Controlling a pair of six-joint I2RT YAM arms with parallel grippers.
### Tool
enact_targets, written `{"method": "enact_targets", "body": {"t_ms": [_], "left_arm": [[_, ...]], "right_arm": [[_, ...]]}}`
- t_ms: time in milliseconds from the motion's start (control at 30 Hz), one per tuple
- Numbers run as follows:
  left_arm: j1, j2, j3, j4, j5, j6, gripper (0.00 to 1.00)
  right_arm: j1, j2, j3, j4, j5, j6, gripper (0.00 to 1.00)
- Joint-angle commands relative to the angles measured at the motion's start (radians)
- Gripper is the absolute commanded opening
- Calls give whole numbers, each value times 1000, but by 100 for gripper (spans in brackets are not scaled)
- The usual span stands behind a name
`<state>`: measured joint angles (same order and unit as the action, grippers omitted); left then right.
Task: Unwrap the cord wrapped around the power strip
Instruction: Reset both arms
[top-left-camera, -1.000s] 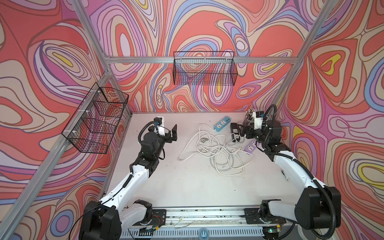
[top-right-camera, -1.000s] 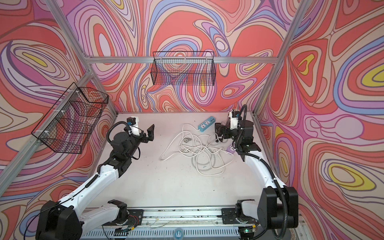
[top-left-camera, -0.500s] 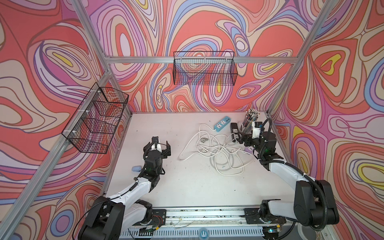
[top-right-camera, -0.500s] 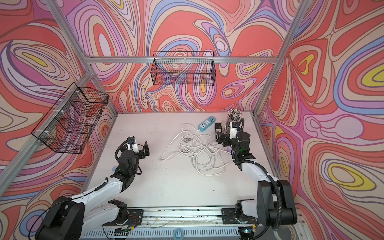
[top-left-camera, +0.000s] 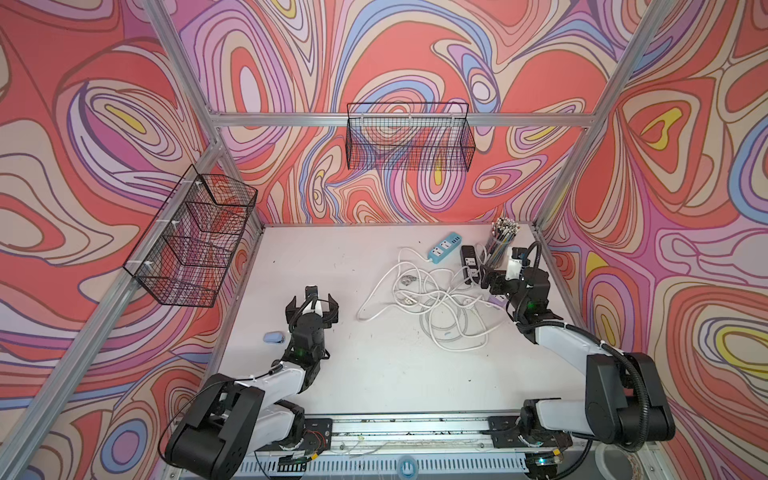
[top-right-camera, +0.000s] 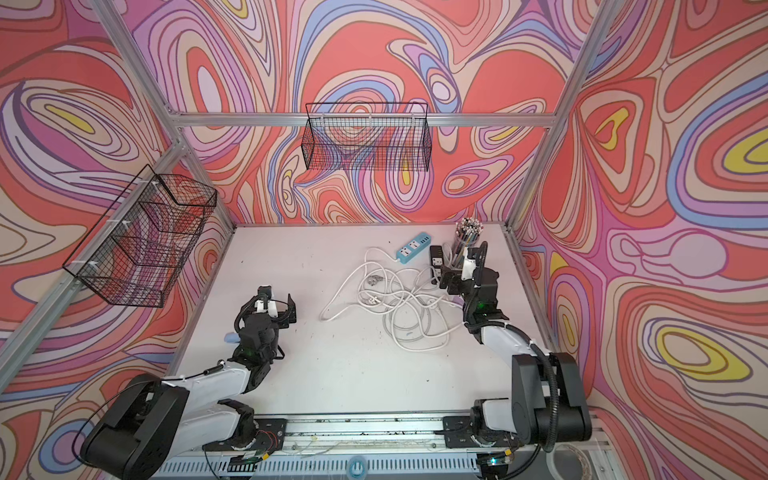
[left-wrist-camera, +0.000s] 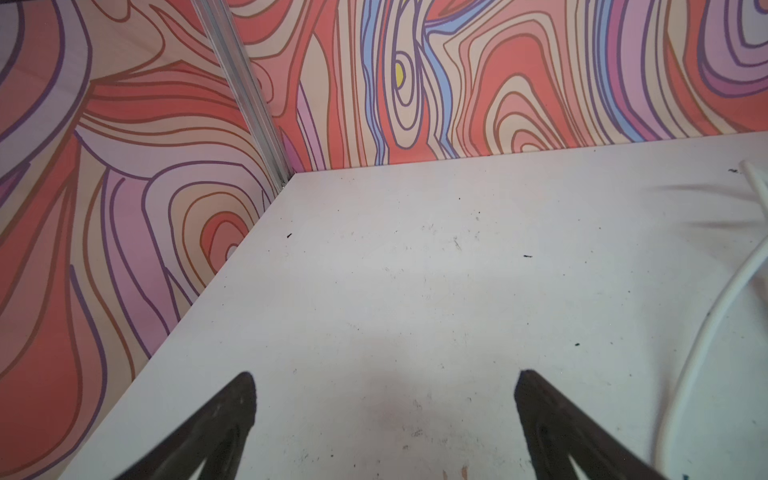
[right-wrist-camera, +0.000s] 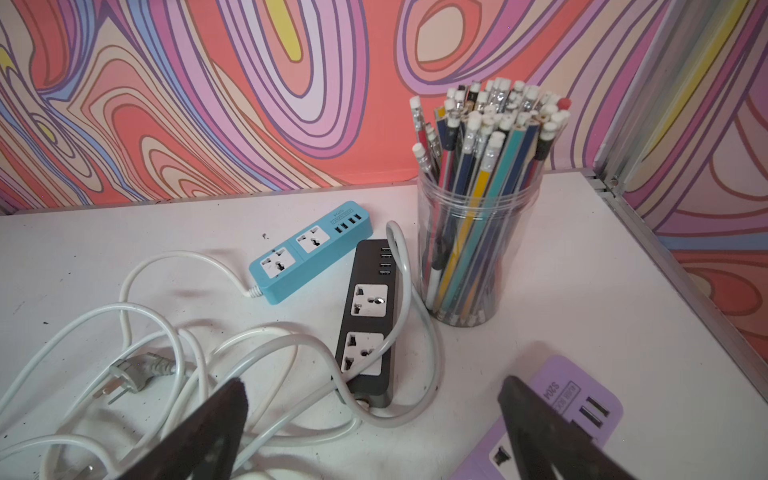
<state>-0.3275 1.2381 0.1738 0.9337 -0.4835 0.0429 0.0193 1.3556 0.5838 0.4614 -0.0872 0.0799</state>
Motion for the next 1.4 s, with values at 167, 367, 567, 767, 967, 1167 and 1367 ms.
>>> {"method": "enact_targets", "body": {"t_ms": [167,367,567,767,967,1167,1367], "left_arm": [[20,193,-1,316,-8,147,100],[105,293,28,341,84,88,100],[157,277,62,237,194,61,100],[245,296,164,25,362,0,100],[287,301,200,-41,439,-21,100],[288,301,190,-19,427,-29,100],[288,304,198,-33,434,-23,100]], "right_arm": [[2,53,-18,47,63,-5,98],[1,105,-57,150,120,-35,98],[-5,181,-73,241,123,-52,98],[-7,260,-113,391,117,-76,98],[-5,360,-162,575,69,-106,99],[-13,368,-128,521,84,-82,98],[-27,369,-107,479,124,-54,98]]}}
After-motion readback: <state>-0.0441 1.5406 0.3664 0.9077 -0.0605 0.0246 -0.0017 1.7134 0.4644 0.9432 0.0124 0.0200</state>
